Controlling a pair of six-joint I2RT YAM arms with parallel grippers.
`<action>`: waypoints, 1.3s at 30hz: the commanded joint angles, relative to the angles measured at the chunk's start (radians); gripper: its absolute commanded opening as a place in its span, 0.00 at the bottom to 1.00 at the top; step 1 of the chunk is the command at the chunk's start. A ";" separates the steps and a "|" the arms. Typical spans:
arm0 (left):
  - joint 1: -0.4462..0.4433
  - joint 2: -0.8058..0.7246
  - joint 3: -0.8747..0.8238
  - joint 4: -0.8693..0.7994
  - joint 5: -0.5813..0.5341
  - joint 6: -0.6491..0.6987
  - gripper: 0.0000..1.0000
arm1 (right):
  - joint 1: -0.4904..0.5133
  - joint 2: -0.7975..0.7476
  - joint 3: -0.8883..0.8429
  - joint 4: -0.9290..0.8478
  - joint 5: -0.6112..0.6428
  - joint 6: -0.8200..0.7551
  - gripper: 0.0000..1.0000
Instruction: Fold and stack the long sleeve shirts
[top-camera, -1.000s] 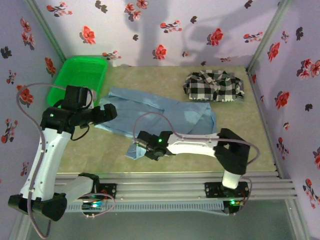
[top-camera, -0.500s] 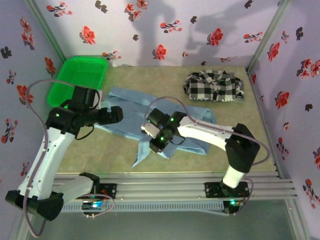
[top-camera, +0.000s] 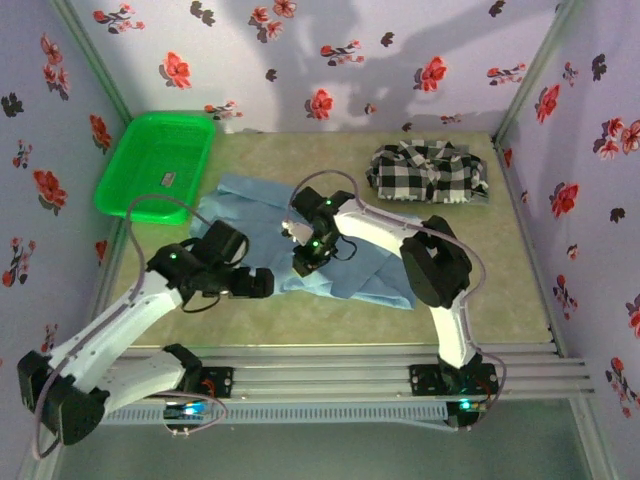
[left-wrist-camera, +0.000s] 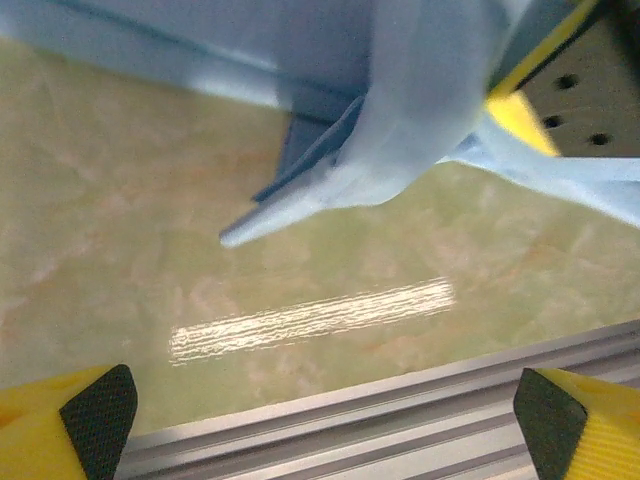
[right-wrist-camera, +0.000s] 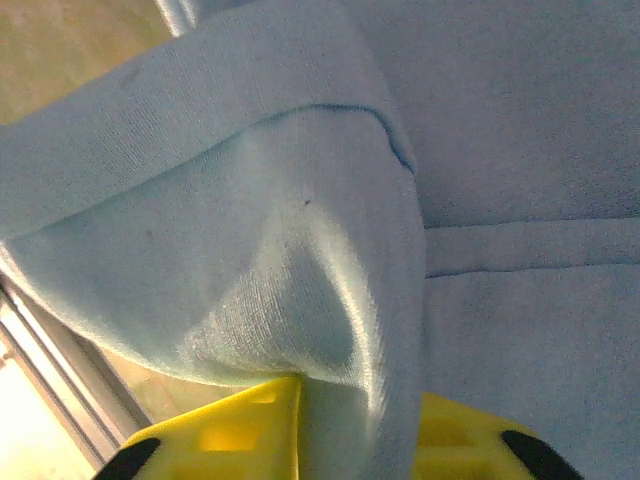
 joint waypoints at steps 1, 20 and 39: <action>-0.011 0.062 -0.031 0.095 -0.034 -0.046 1.00 | -0.009 0.013 0.030 -0.040 0.038 0.003 0.25; 0.101 0.396 -0.099 0.379 0.121 -0.163 0.83 | -0.025 -0.273 -0.140 0.164 0.392 0.218 0.82; 0.110 0.415 -0.031 0.404 0.108 -0.231 0.43 | -0.025 -0.501 -0.427 0.256 0.402 0.315 0.86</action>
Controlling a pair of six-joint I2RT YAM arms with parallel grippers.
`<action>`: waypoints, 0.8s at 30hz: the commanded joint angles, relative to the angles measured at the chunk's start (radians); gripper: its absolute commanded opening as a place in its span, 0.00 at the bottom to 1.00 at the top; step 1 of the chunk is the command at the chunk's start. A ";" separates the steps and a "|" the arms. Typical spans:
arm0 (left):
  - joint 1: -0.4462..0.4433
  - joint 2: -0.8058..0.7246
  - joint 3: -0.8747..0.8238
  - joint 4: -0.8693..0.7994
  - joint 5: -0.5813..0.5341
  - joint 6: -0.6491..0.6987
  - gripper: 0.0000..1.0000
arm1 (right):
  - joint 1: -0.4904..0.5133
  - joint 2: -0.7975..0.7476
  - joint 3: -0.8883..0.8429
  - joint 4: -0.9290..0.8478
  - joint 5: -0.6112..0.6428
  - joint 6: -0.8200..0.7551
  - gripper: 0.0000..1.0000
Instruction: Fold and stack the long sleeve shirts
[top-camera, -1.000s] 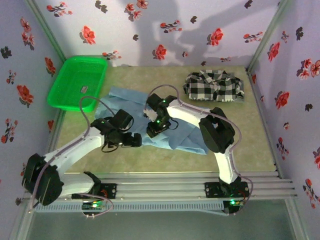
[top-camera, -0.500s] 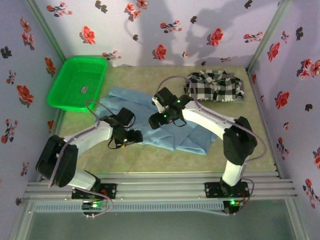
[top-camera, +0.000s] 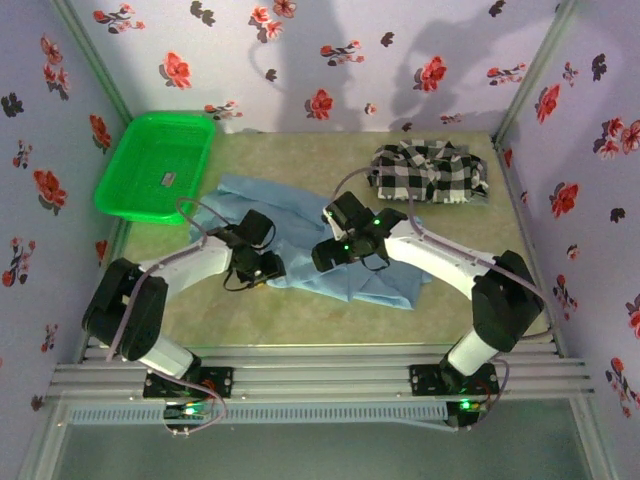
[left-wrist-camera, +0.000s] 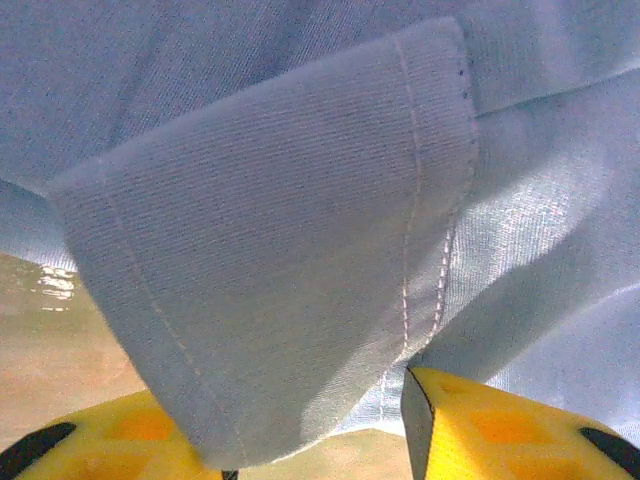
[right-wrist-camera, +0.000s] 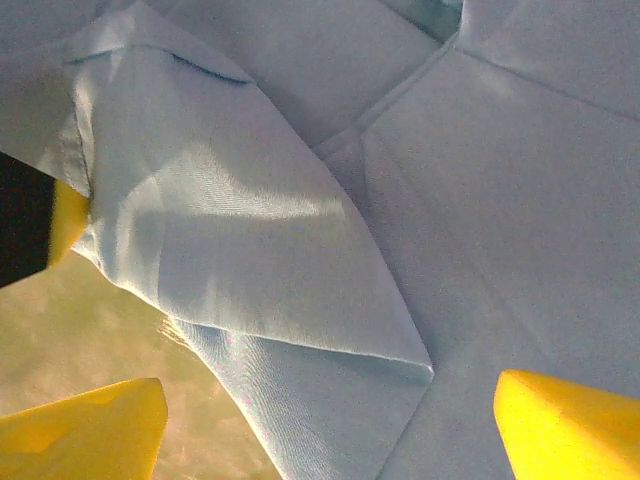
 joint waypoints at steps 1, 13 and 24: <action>0.006 -0.058 0.019 -0.051 -0.002 -0.010 0.39 | -0.003 -0.032 -0.029 0.021 0.024 0.026 0.86; 0.009 -0.130 0.136 -0.204 -0.059 0.055 0.01 | -0.016 -0.045 -0.067 0.022 0.085 0.079 0.87; 0.072 -0.013 0.540 -0.334 -0.080 0.229 0.00 | -0.093 -0.164 -0.133 0.006 0.211 0.221 0.89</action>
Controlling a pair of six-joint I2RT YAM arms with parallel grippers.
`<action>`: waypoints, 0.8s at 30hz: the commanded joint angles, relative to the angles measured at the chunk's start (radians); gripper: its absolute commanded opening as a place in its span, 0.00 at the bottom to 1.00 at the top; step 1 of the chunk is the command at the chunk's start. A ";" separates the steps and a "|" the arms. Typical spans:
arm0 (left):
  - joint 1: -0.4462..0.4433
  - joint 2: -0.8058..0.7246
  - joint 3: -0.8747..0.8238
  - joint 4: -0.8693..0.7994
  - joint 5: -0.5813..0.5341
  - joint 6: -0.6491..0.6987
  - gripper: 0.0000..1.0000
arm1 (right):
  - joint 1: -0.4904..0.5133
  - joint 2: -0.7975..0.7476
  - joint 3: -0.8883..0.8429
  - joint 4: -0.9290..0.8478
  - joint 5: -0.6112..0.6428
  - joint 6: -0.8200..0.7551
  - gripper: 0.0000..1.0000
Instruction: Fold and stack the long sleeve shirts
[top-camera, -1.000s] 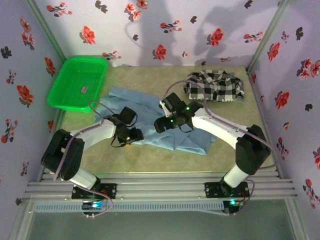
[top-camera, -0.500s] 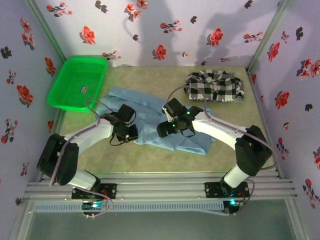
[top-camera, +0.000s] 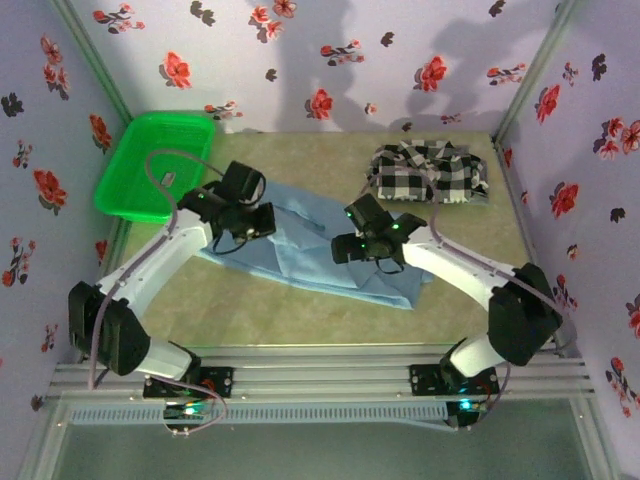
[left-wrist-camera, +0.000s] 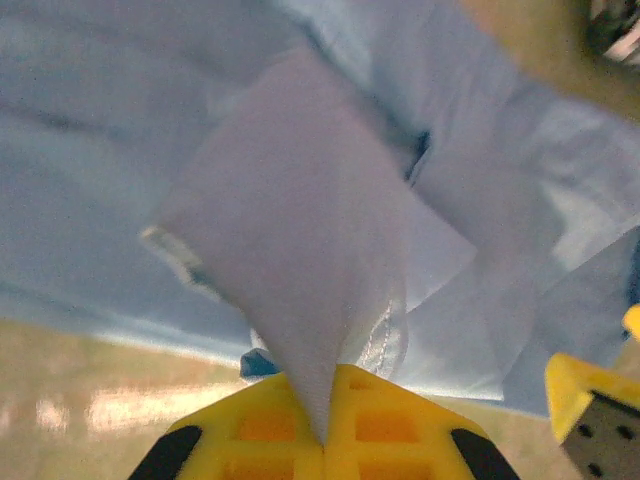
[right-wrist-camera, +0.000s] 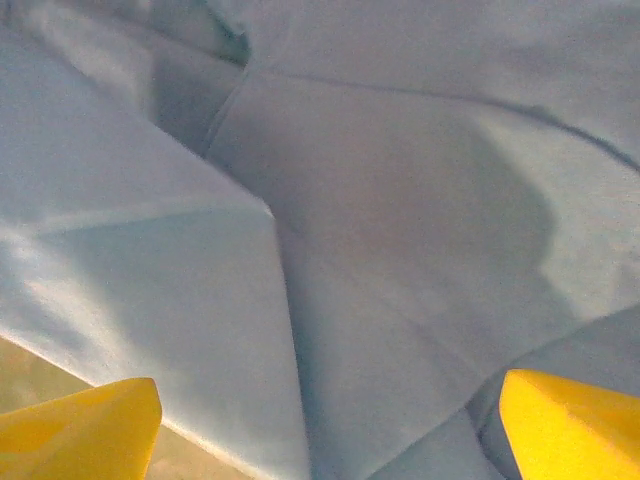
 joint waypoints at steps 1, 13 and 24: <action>0.040 0.072 0.106 -0.054 -0.012 0.085 0.00 | -0.026 -0.050 -0.027 -0.025 0.075 0.067 0.89; 0.203 0.277 0.329 -0.038 0.036 0.114 0.00 | -0.069 -0.162 -0.102 -0.053 0.098 0.103 0.89; 0.315 0.331 0.307 0.119 0.111 0.041 0.00 | -0.069 -0.098 -0.109 -0.036 0.017 0.138 0.89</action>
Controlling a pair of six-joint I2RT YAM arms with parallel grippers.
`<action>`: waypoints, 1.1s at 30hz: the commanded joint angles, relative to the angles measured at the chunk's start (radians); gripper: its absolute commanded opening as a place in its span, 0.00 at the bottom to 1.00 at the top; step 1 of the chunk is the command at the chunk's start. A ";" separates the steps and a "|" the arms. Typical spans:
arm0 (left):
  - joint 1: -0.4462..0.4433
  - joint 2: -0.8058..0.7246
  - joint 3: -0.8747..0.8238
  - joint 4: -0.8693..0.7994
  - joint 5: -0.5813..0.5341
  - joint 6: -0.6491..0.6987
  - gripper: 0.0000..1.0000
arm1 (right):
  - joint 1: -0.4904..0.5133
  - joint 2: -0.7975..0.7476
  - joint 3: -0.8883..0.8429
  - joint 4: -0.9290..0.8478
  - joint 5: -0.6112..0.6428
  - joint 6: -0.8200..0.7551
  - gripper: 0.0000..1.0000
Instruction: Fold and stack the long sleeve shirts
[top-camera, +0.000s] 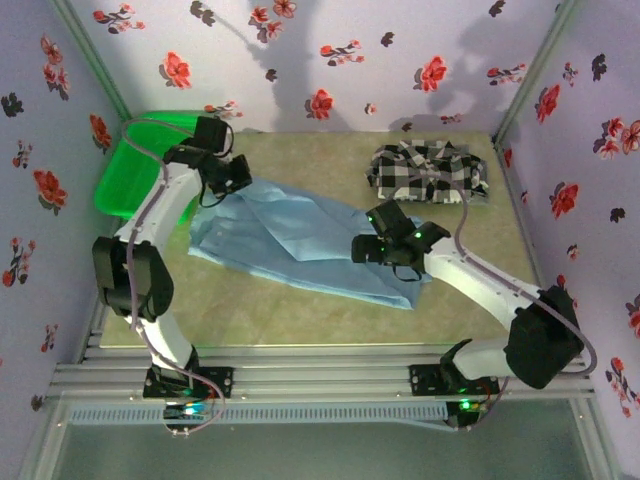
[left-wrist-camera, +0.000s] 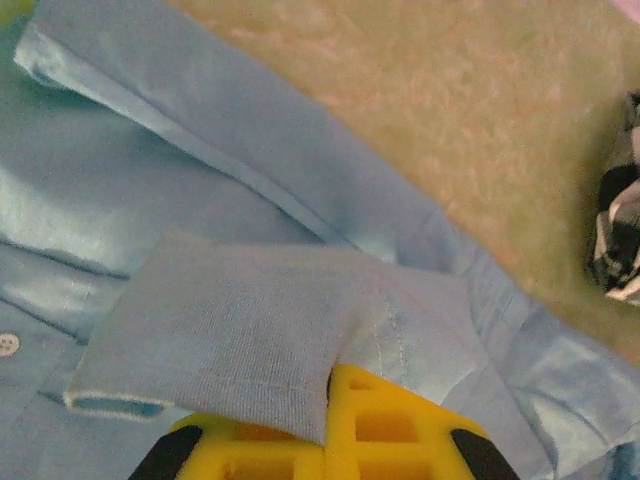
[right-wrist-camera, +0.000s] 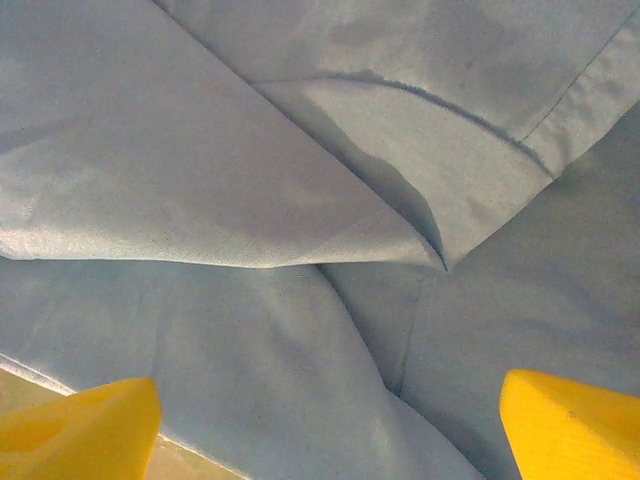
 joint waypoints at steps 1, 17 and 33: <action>0.032 0.032 0.017 0.076 0.040 -0.037 0.00 | -0.006 0.037 0.001 -0.012 -0.016 0.037 0.89; 0.110 0.128 0.091 0.099 0.054 -0.045 0.00 | -0.020 0.204 0.092 0.001 0.010 0.040 0.88; 0.133 0.238 0.186 0.060 0.052 -0.048 0.00 | -0.066 0.417 0.245 -0.015 0.029 0.087 0.87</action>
